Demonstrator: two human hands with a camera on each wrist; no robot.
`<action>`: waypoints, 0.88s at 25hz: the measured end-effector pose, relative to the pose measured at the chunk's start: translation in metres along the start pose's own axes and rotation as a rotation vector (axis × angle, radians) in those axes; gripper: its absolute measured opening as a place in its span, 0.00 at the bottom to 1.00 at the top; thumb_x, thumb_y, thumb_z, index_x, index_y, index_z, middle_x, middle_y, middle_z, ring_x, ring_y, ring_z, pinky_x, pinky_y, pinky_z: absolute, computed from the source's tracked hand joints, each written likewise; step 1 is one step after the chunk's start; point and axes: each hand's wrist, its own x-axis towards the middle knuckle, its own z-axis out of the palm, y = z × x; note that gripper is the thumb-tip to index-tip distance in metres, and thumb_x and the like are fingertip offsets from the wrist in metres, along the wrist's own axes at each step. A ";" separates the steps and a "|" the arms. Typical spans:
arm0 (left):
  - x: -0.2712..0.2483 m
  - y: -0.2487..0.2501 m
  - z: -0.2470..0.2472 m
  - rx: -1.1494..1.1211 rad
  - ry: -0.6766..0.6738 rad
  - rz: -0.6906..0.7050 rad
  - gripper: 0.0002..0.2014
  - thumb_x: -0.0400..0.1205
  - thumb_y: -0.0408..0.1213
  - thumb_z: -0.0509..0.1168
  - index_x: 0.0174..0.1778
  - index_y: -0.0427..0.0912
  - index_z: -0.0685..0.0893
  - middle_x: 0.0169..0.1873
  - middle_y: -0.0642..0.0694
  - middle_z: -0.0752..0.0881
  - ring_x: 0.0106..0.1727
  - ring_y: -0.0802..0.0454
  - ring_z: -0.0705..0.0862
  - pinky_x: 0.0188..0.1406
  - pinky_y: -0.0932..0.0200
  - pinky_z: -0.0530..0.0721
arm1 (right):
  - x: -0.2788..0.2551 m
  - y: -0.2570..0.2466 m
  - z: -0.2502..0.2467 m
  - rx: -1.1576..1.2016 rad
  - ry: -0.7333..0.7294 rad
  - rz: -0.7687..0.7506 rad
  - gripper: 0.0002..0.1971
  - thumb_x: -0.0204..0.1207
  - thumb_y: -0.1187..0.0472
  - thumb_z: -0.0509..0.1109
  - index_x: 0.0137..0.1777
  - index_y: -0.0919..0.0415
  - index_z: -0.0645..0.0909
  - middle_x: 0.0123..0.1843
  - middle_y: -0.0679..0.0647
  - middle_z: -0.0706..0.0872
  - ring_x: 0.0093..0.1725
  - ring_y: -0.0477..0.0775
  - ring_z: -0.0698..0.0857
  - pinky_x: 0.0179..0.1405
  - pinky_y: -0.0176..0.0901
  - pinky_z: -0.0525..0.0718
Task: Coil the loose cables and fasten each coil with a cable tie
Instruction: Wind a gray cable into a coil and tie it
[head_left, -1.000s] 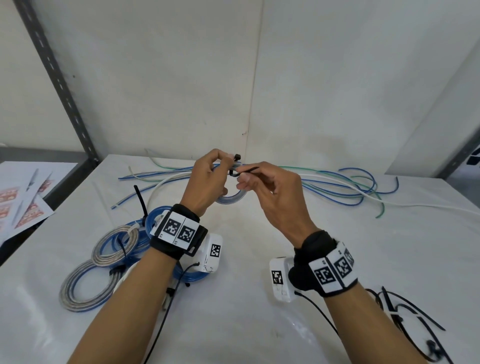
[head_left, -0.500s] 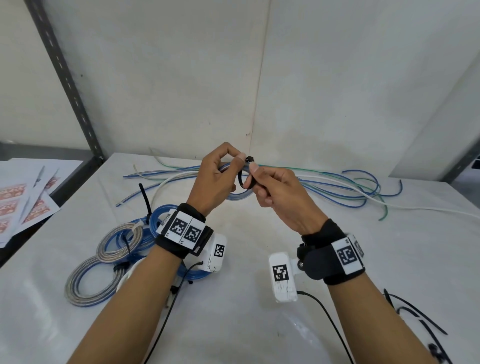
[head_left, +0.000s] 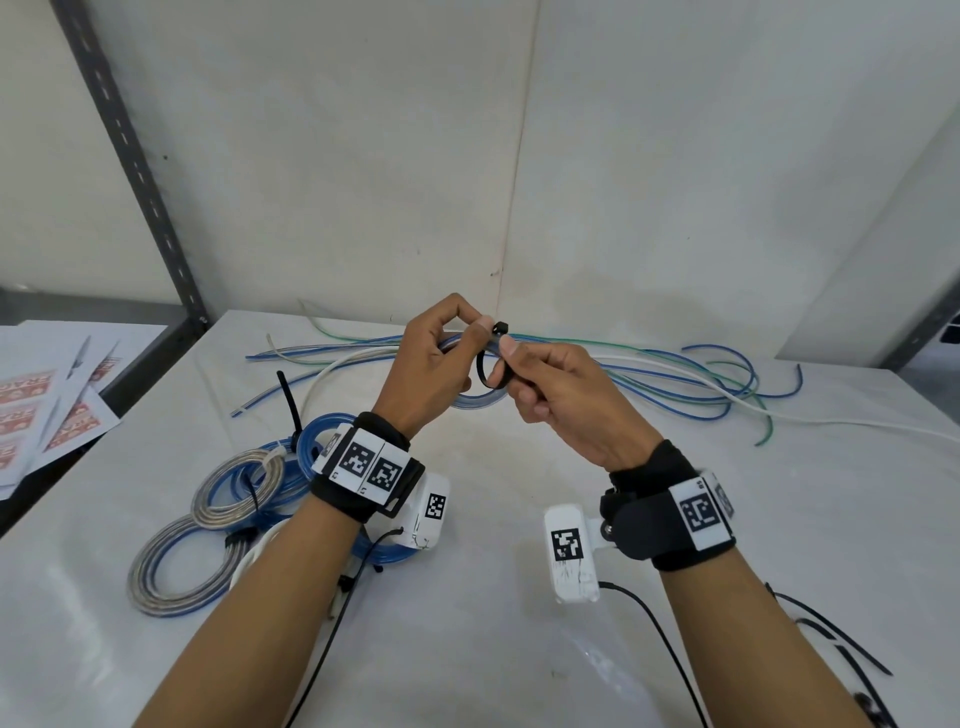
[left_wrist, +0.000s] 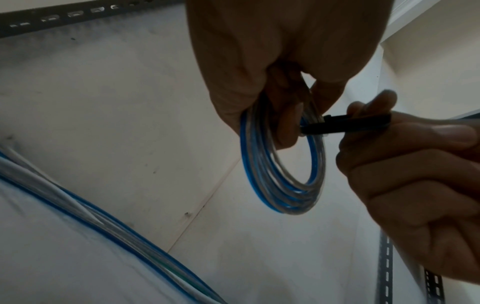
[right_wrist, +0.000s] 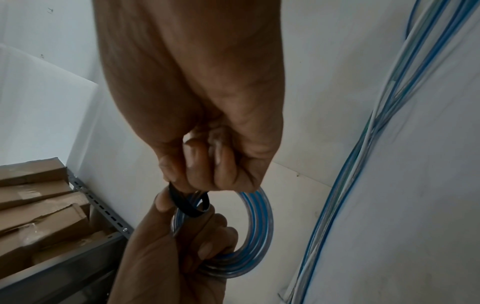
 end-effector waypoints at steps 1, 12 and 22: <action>0.000 0.000 0.000 0.006 -0.006 0.001 0.10 0.88 0.39 0.65 0.46 0.35 0.80 0.30 0.29 0.82 0.26 0.44 0.68 0.25 0.51 0.73 | 0.000 -0.001 0.000 -0.002 -0.004 0.002 0.22 0.89 0.51 0.61 0.40 0.63 0.86 0.25 0.52 0.68 0.26 0.48 0.62 0.27 0.34 0.64; -0.004 0.003 0.003 0.053 -0.025 0.107 0.07 0.88 0.37 0.66 0.47 0.41 0.86 0.26 0.47 0.83 0.26 0.46 0.73 0.26 0.44 0.75 | 0.001 -0.005 0.007 0.061 0.136 -0.007 0.21 0.89 0.52 0.63 0.36 0.63 0.83 0.24 0.49 0.67 0.23 0.45 0.63 0.26 0.33 0.62; -0.004 0.002 0.005 -0.061 -0.062 0.016 0.12 0.89 0.37 0.66 0.43 0.33 0.80 0.24 0.46 0.80 0.26 0.45 0.67 0.27 0.52 0.72 | 0.011 -0.008 0.006 -0.128 0.451 -0.246 0.04 0.81 0.65 0.75 0.47 0.66 0.90 0.40 0.53 0.92 0.39 0.42 0.89 0.43 0.30 0.84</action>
